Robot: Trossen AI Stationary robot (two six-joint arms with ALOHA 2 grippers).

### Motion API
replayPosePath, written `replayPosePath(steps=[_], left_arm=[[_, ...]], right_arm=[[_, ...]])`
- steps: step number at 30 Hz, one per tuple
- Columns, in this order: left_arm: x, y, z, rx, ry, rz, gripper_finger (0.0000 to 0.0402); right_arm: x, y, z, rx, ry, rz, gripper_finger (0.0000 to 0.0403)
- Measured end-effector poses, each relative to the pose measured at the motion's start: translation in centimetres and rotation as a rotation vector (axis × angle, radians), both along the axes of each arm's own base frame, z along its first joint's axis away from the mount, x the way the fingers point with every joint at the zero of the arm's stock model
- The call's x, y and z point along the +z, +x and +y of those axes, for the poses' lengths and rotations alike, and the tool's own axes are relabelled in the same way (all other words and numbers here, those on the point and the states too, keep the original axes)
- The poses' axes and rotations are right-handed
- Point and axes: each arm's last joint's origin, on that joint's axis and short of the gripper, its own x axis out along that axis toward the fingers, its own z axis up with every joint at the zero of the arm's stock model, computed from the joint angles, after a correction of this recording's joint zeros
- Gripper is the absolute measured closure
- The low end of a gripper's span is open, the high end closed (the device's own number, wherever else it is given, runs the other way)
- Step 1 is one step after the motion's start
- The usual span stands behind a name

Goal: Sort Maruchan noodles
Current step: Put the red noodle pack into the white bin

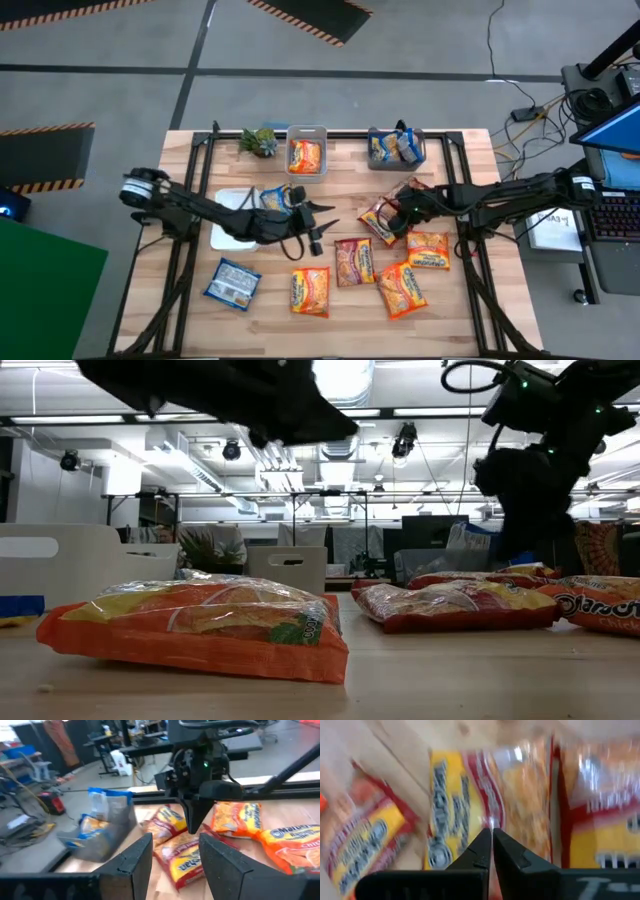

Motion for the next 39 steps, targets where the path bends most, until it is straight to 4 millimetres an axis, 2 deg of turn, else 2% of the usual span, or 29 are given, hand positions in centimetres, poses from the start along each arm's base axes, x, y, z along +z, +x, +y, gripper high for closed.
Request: replayPosePath(steps=[5, 10, 15, 19, 22, 27, 31, 35, 39], left_arm=[[-1.3, 2.4, 1.0, -0.064, -0.067, 0.019, 0.0257], [-2.5, 3.3, 2.3, -0.084, -0.132, 0.052, 0.0257], [-3.0, 3.4, 3.2, -0.126, -0.268, 0.060, 0.0251], [-3.1, 3.4, 3.7, -0.139, -0.330, 0.063, 0.0226], [-3.2, 3.4, 3.6, -0.141, -0.331, 0.063, 0.0201], [-3.2, 3.4, 3.8, -0.085, -0.314, 0.049, 0.0166], [-4.0, 4.1, 4.1, -0.085, -0.296, -0.007, 0.0155], [-6.1, 5.7, 4.5, -0.099, -0.309, -0.004, 0.0158], [-7.6, 8.4, 4.9, -0.088, -0.312, -0.005, 0.0164]], right_arm=[[-0.8, -1.0, 0.6, -0.016, 0.043, 0.108, 0.0394], [-1.4, -1.3, 1.0, -0.055, 0.025, 0.113, 0.0394], [-1.6, -0.3, 1.0, -0.066, -0.007, -0.054, 0.0394], [-1.3, 0.5, 0.9, -0.033, -0.054, -0.179, 0.0394], [-0.7, 0.8, 0.9, -0.007, -0.078, -0.205, 0.0394], [-0.2, 0.5, 1.1, 0.037, -0.035, -0.115, 0.0394], [-0.4, -0.4, 1.3, 0.022, 0.005, 0.005, 0.0394], [-0.8, -1.1, 1.5, -0.007, 0.027, 0.086, 0.0394], [-0.9, -1.1, 1.5, -0.021, 0.033, 0.090, 0.0394]])
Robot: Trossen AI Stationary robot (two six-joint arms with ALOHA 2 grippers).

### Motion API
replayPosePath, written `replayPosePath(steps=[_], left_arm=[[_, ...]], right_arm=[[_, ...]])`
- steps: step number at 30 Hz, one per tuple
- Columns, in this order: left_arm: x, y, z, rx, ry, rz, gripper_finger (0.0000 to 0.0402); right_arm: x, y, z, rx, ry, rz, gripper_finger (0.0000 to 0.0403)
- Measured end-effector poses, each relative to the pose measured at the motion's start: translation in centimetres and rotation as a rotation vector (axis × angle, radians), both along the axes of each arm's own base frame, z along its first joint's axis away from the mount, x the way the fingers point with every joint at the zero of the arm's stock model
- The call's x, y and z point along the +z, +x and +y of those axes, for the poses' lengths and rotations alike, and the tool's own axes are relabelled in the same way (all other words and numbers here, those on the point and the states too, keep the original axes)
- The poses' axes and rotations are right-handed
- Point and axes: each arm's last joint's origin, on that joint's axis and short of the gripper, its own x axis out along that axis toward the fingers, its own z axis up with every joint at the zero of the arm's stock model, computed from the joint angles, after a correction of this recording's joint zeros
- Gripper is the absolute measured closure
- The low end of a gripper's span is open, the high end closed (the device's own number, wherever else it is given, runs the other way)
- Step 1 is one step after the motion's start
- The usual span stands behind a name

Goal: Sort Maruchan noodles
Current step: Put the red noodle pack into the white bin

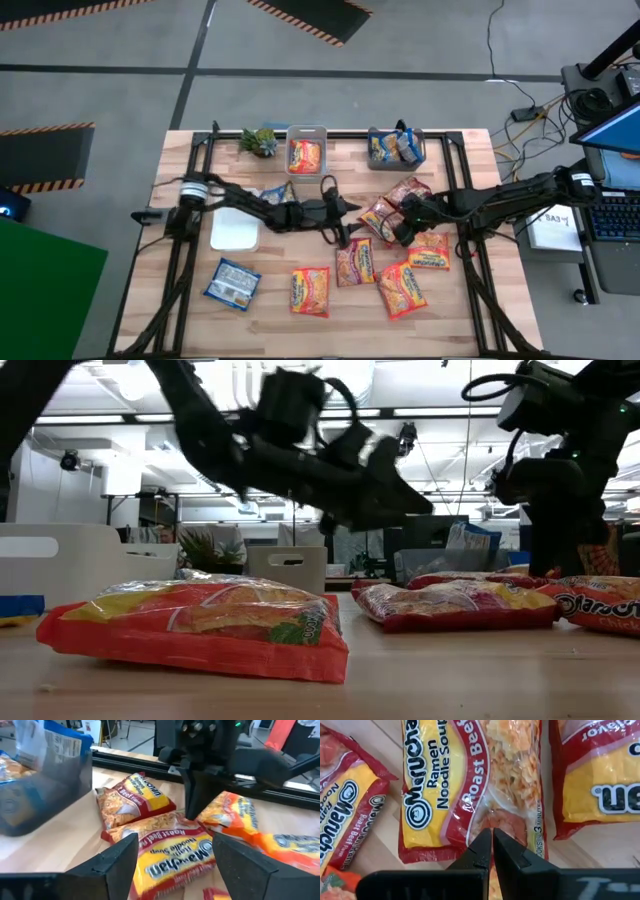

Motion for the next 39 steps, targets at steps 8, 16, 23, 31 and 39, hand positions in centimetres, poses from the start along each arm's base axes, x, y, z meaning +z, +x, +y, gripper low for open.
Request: replayPosePath(steps=[8, 16, 23, 31, 39], left_arm=[[-3.1, 3.2, 1.2, 0.031, -0.044, 0.060, 0.0167], [-5.1, 4.7, 1.4, -0.015, -0.065, 0.113, 0.0167], [-5.5, 4.5, 1.5, -0.008, -0.060, 0.139, 0.0177], [-5.9, 4.2, 1.5, -0.005, -0.060, 0.158, 0.0243], [-5.9, 4.2, 1.5, -0.005, -0.059, 0.163, 0.0340]], right_arm=[[0.0, 0.1, -0.1, -0.016, -0.019, -0.013, 0.0394], [0.1, 0.3, -0.2, -0.040, -0.060, -0.032, 0.0394], [0.2, 0.5, -0.3, -0.039, -0.081, -0.052, 0.0394], [0.4, 0.8, -0.3, -0.043, -0.094, -0.094, 0.0394], [0.5, 0.9, -0.3, -0.029, -0.103, -0.107, 0.0394]])
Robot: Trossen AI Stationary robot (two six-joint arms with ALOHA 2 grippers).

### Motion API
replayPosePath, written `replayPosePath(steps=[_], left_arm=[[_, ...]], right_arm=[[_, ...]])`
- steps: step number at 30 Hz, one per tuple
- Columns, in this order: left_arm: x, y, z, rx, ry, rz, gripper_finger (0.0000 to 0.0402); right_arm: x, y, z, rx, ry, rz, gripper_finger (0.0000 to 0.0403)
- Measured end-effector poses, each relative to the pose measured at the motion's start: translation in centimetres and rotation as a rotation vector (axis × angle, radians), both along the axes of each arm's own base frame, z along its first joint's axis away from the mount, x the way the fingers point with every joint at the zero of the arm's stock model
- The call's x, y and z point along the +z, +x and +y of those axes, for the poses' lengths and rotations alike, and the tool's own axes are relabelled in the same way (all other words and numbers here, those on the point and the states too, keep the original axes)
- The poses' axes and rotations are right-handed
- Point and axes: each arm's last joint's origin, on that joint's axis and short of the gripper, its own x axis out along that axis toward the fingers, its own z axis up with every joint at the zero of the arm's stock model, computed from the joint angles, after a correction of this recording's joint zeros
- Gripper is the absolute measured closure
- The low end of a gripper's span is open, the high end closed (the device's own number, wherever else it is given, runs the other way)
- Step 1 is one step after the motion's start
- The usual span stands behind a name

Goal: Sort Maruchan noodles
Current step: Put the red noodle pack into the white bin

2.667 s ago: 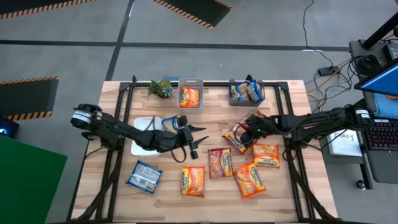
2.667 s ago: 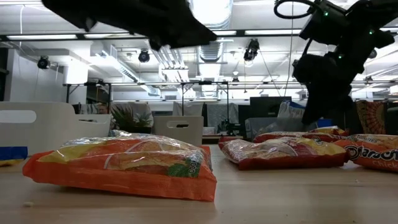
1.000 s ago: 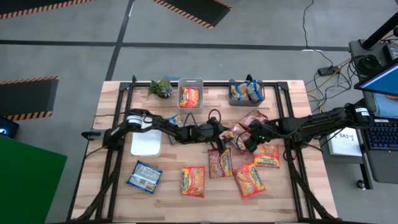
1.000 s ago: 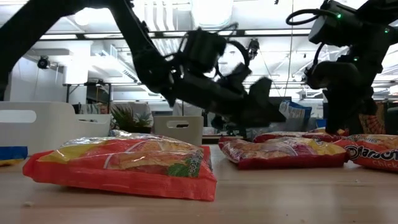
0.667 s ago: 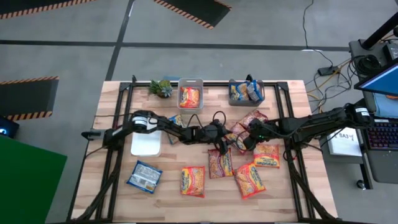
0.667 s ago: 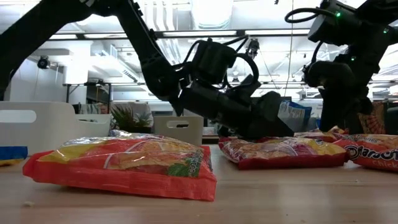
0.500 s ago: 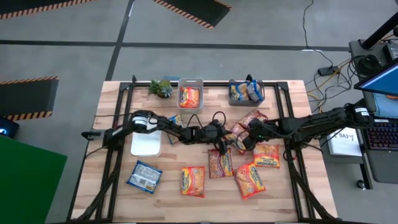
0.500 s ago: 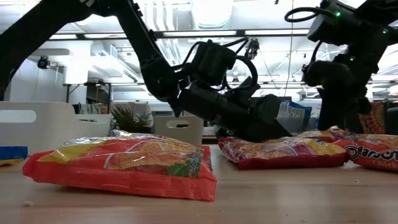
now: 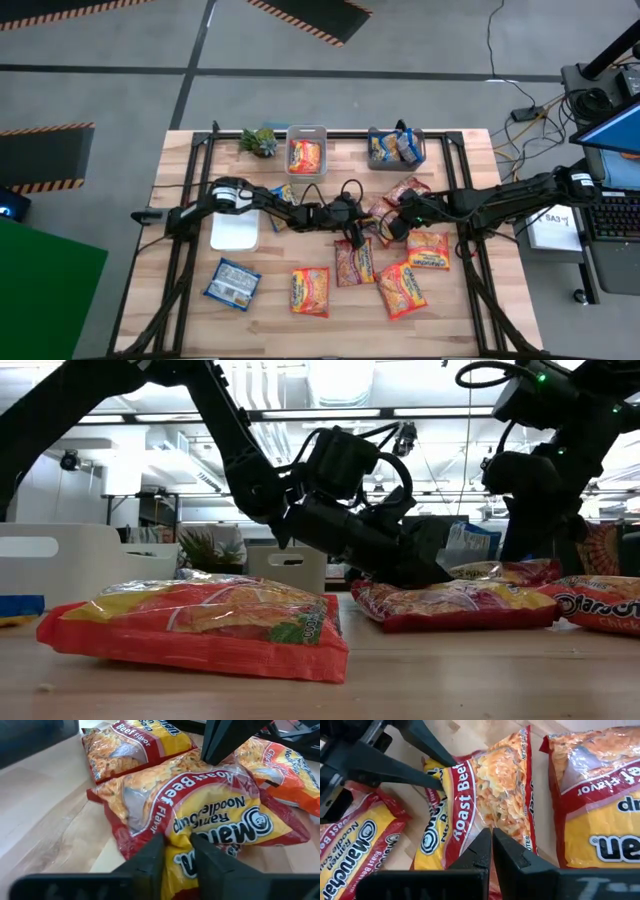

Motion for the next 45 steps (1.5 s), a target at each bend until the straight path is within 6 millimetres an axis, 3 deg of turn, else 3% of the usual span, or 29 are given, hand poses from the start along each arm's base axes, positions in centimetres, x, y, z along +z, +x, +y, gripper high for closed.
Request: replayPosePath(steps=[5, 13, 24, 33, 45], left_arm=[[0.0, 0.0, 0.0, -0.001, 0.004, 0.000, 0.0390], [0.8, -0.2, -0.5, -0.038, 0.055, 0.031, 0.0396], [5.3, -0.9, -1.8, -0.100, 0.144, 0.071, 0.0400], [8.6, -2.6, -2.9, -0.033, 0.294, 0.208, 0.0401], [13.5, -5.7, -3.8, -0.064, 0.369, 0.321, 0.0401]], right_arm=[[0.5, 0.7, -0.1, 0.034, -0.061, -0.079, 0.0394], [2.1, 1.4, -0.1, 0.107, -0.141, -0.237, 0.0394], [5.6, -0.6, -0.1, 0.177, -0.239, -0.433, 0.0394], [7.6, -1.9, -0.2, 0.254, -0.379, -0.553, 0.0394], [6.8, -2.0, -0.2, 0.250, -0.355, -0.545, 0.0394]])
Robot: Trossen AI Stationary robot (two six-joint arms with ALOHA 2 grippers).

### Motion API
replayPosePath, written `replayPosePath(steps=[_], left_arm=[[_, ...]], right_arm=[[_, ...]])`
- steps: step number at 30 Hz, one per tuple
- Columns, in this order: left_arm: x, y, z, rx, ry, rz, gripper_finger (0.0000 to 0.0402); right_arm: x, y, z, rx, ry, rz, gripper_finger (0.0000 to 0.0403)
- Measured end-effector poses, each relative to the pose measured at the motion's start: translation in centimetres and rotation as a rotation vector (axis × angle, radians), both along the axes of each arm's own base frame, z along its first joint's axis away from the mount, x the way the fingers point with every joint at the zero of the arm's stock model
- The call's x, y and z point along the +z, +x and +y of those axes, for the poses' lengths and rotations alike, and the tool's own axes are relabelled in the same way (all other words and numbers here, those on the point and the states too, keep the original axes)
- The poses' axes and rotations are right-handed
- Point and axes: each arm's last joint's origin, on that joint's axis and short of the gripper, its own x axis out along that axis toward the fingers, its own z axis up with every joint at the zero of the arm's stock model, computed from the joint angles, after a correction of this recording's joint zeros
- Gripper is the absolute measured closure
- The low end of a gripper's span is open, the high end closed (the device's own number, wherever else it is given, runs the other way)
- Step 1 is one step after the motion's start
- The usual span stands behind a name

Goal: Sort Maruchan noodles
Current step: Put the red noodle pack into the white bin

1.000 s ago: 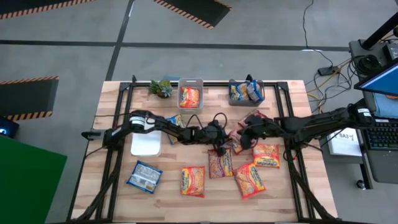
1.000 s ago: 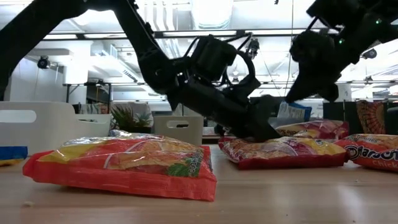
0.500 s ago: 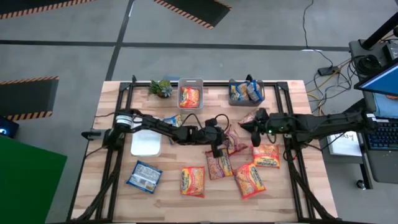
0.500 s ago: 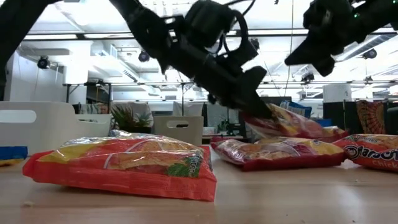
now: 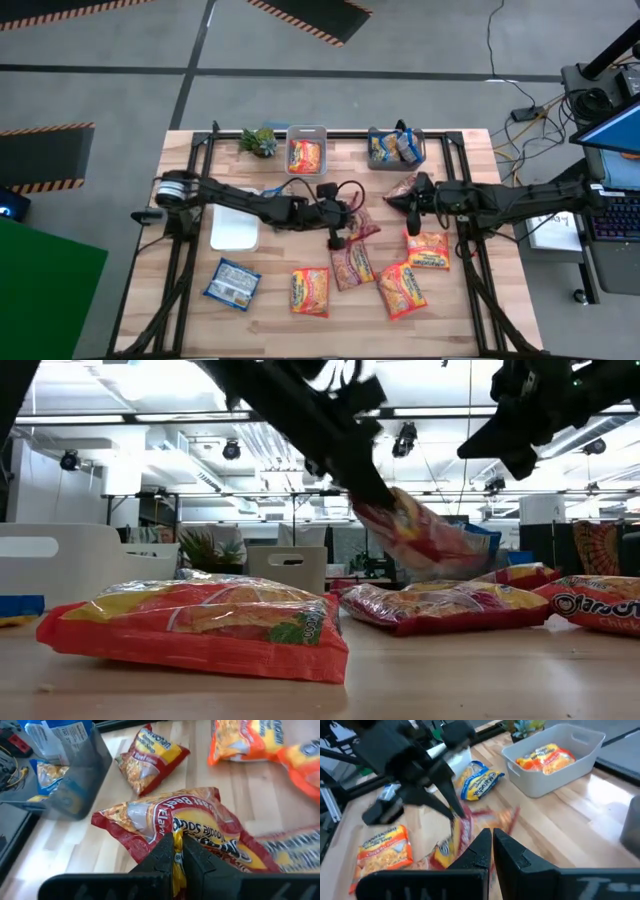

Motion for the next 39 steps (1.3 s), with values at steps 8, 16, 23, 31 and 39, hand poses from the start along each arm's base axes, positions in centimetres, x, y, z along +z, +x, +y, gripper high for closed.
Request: replayPosePath(steps=[8, 16, 23, 31, 39], left_arm=[[5.9, -4.4, -1.3, -0.043, 0.000, 0.031, 0.0401], [9.9, -11.5, -1.1, 0.087, -0.136, 0.188, 0.0401], [13.9, -18.1, -0.5, 0.273, -0.249, 0.271, 0.0401], [13.1, -23.1, 0.8, 0.578, -0.220, 0.537, 0.0401], [8.1, -22.7, 0.7, 0.614, -0.209, 0.730, 0.0401]], right_arm=[[-1.8, -0.2, 0.0, -0.015, 0.023, 0.050, 0.0394], [-3.4, -0.3, -0.1, -0.023, 0.025, 0.017, 0.0394], [-4.1, -0.3, -0.1, -0.028, 0.039, -0.017, 0.0394], [-4.1, -0.3, -0.1, -0.027, 0.039, -0.038, 0.0394], [-4.1, -0.3, -0.1, -0.028, 0.043, -0.037, 0.0394]])
